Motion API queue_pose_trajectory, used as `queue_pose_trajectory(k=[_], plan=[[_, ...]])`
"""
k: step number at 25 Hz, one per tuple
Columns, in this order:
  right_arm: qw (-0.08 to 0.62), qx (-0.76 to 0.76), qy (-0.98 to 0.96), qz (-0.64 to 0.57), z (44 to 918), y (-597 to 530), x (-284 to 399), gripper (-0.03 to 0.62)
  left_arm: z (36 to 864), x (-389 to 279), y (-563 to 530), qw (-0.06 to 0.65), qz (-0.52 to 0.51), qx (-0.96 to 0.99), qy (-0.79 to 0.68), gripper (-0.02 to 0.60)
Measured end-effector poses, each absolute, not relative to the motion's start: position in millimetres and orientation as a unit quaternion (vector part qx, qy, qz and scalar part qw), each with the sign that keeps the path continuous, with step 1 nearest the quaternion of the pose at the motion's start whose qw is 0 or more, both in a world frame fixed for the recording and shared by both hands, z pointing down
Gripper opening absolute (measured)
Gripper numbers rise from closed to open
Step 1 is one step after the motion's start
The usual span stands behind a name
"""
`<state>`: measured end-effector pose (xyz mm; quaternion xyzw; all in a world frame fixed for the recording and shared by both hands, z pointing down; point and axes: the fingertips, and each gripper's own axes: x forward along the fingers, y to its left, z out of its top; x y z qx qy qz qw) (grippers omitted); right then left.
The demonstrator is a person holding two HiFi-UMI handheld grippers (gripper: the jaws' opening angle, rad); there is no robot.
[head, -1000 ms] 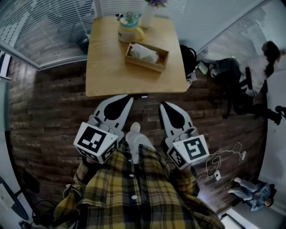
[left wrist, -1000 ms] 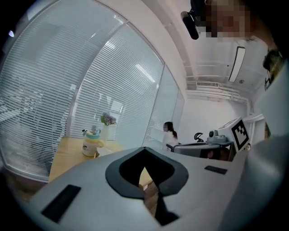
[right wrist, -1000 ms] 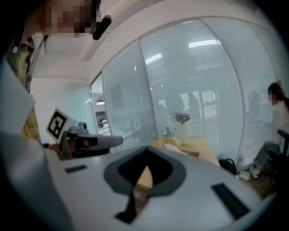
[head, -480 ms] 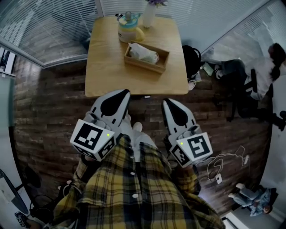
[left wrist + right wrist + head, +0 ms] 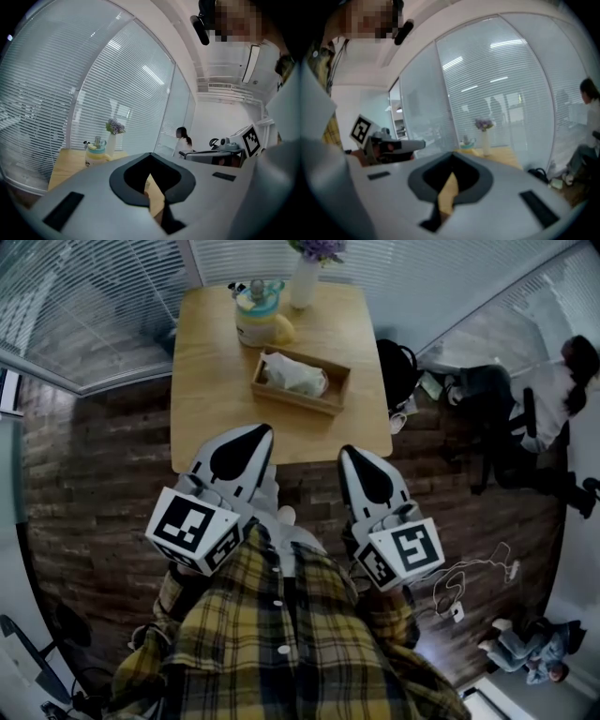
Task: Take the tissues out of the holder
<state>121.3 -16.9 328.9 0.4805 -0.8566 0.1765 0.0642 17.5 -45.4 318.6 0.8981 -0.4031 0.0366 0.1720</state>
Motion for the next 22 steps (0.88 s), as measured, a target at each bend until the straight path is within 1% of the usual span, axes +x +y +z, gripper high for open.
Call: queue_pose_trajectory(k=[12,17,22], plan=[[0.067,0.489,-0.854,0.165,321.6,-128.6,103.0,0.011,317.1,7.1,-150.2,0.171,0.040,0.907,-0.382,0.008],[0.078,0.498,-0.849,0.158,319.3,-155.9,97.5,0.011,315.4,4.9,-177.8,0.174,0.040,0.914,-0.365,0.008],[0.088,0.516,-0.836,0.166,323.5,-165.9,109.0,0.011,316.7,7.6,-186.5,0.178,0.044,0.918,-0.353,0.008]])
